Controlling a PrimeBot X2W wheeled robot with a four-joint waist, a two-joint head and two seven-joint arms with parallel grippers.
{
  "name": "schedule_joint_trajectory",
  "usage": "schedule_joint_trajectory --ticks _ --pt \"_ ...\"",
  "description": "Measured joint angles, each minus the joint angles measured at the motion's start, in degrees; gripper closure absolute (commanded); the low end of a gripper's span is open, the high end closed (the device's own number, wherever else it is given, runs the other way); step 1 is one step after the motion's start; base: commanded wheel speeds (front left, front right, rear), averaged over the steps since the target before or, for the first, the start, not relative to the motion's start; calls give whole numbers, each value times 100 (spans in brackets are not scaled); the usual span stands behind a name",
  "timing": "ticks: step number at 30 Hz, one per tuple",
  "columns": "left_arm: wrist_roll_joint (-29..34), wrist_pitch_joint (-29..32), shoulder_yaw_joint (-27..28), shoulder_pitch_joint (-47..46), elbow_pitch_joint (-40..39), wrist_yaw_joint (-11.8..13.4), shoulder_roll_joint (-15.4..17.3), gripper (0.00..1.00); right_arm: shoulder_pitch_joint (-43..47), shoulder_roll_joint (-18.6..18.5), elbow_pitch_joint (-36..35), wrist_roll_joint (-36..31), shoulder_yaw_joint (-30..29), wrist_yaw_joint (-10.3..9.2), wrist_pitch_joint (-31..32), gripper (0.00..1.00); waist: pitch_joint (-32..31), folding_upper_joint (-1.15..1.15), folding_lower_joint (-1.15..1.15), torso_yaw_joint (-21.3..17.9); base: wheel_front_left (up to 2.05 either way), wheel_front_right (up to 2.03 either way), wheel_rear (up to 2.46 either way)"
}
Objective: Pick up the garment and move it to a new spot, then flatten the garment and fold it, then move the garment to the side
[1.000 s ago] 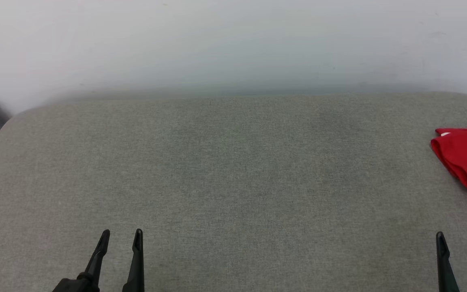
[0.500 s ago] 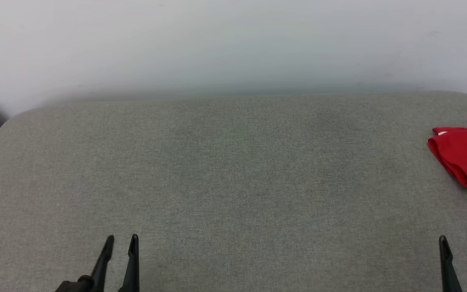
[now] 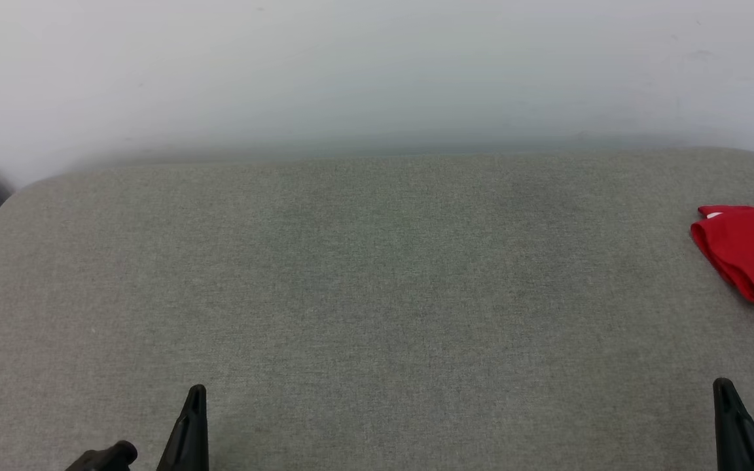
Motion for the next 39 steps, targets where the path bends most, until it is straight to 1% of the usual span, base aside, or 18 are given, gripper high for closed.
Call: schedule_joint_trajectory --ticks 18,39 --pt "-1695 352 26 -372 258 0 70 100 -512 -5 456 1885 143 -1 355 100 -9 0 0 0 0 0 0" --pt "-3256 721 99 -713 442 0 100 100 -979 -3 883 3627 235 -2 734 100 -19 0 0 -1 0 0 0"
